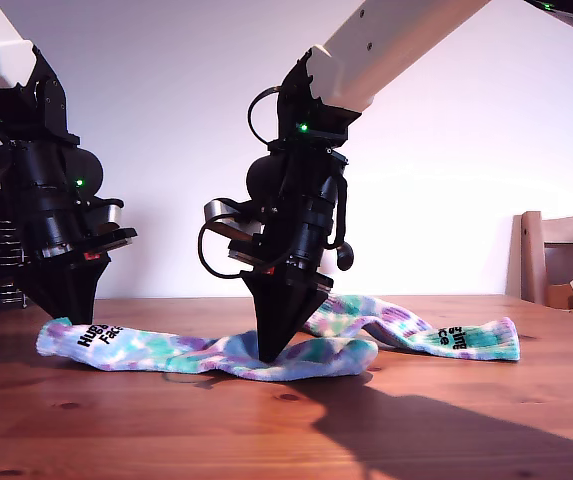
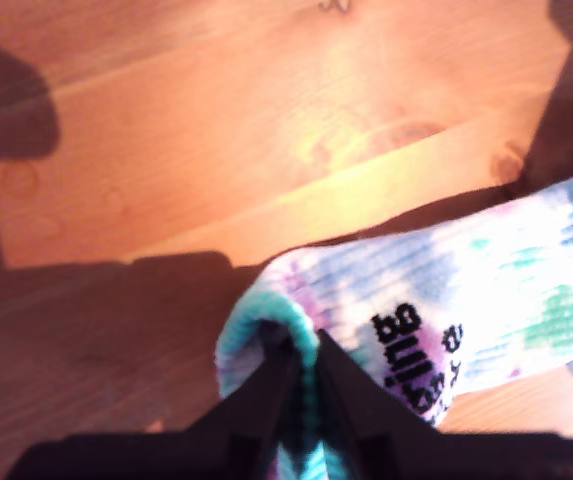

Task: Fold the socks in front of you. After folding them, place them to the left side.

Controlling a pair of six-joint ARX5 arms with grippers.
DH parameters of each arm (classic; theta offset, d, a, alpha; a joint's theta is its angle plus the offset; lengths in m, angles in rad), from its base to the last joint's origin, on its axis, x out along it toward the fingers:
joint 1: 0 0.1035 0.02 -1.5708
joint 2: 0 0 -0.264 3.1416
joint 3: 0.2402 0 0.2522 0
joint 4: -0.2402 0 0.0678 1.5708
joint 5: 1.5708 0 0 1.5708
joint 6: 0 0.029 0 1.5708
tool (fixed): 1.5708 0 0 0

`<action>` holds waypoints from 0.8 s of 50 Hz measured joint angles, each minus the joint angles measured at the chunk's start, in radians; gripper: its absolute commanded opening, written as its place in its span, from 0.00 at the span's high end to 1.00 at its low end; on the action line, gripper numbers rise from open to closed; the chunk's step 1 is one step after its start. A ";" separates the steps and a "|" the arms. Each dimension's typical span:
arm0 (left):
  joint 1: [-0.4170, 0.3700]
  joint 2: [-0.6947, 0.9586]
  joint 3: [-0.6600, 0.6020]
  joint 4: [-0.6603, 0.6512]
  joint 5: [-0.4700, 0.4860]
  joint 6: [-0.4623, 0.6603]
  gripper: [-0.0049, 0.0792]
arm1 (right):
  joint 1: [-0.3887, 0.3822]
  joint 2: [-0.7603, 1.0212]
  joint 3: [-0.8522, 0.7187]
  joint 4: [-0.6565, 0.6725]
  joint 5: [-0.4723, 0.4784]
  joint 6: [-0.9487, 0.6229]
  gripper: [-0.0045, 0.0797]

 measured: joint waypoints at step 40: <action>-0.098 -0.189 0.008 -0.041 0.008 0.002 0.96 | 0.076 0.000 0.000 0.079 -0.007 0.000 0.96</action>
